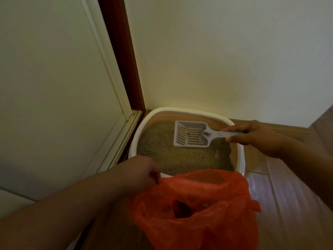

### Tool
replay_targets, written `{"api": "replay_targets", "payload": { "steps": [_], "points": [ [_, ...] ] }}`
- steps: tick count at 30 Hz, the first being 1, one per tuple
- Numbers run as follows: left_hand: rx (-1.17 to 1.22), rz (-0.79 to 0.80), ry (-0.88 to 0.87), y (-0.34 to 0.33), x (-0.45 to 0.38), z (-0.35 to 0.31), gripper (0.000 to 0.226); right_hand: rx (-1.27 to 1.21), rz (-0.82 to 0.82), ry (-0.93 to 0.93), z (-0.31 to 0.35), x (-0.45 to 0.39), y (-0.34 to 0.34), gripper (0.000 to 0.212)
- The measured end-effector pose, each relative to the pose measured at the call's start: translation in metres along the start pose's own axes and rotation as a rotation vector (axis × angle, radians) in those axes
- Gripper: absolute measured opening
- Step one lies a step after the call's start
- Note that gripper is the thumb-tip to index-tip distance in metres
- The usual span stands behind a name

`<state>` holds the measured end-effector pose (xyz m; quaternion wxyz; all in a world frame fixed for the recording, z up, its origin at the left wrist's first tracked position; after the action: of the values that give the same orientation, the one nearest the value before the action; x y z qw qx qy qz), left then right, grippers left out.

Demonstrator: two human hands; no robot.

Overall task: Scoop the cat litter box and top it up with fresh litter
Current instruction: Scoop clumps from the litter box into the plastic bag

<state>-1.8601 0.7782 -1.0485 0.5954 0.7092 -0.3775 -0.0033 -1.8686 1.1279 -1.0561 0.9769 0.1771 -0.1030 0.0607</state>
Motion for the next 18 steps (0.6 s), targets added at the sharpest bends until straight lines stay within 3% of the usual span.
{"api": "replay_targets", "payload": {
  "steps": [6,12,18],
  "points": [
    [-0.029,-0.056,0.047,-0.001,-0.004,0.011,0.035,0.178,0.201,0.073,0.031,0.005,-0.005,0.036],
    [0.106,-0.115,-0.024,0.002,-0.003,0.008,0.087,0.461,0.397,0.159,0.058,0.01,-0.023,0.034],
    [0.129,-0.162,-0.042,0.001,-0.007,0.007,0.09,0.784,0.596,0.161,0.089,0.02,-0.058,0.034]
  ]
}}
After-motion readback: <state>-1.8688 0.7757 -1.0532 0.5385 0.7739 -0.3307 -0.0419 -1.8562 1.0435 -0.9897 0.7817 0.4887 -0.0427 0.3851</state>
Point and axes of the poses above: each hand's wrist, its own x-axis away from the middle knuckle, its own y-axis out of the back of the hand, z = x × y, the point moved 4 cm from there along -x, towards the middle knuckle, and after that the axes turned 1 degree about -x, right-handed, at the moved point
